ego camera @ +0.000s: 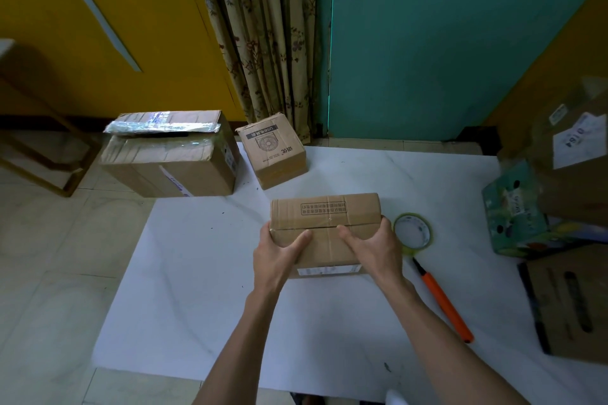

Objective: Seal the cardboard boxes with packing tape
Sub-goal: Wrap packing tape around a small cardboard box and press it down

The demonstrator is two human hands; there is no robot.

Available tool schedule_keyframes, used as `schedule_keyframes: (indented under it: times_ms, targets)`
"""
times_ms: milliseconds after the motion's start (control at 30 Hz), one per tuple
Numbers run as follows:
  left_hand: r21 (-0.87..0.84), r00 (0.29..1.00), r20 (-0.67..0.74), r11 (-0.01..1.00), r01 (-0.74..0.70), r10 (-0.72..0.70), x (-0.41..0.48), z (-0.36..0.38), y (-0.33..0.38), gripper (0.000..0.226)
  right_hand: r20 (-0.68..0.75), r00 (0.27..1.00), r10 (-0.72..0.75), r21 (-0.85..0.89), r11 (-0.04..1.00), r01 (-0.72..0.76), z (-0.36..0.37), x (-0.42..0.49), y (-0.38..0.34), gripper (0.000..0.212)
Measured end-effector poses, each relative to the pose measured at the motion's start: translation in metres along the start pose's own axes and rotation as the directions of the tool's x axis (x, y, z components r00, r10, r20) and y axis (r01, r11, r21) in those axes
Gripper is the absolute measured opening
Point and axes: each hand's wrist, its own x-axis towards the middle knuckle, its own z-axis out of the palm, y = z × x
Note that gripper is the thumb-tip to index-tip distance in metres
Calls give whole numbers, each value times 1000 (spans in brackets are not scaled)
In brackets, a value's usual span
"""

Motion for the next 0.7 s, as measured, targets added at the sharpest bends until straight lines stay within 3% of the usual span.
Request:
schedule_keyframes:
  times_ms: [167, 300, 400, 467, 533, 600, 700]
  targets:
    - [141, 990, -132, 989, -37, 56, 3, 4, -2, 52, -23, 995, -100, 0, 995, 100, -4, -1, 2, 26]
    - [159, 981, -164, 984, -80, 106, 1, 3, 5, 48, -42, 995, -86, -53, 995, 83, -1, 4, 6, 29]
    - [277, 992, -122, 961, -9, 44, 6, 1, 10, 51, 53, 999, -12, 47, 999, 10, -5, 9, 6, 31]
    - [376, 993, -121, 925, 55, -11, 6, 3, 15, 53, 119, 992, 31, 107, 993, -44, -8, 6, 3, 47]
    - [449, 990, -134, 888, 97, -40, 0, 11, 20, 75, 85, 995, 47, 75, 996, -54, -7, 3, 2, 60]
    - [474, 986, -159, 873, 114, -42, -6, 14, 23, 97, 18, 998, 57, 42, 997, -58, -3, 3, 1, 56]
    - [457, 982, -184, 882, 113, -31, -2, 13, 23, 81, -13, 999, 46, 33, 998, -45, 0, 5, -1, 43]
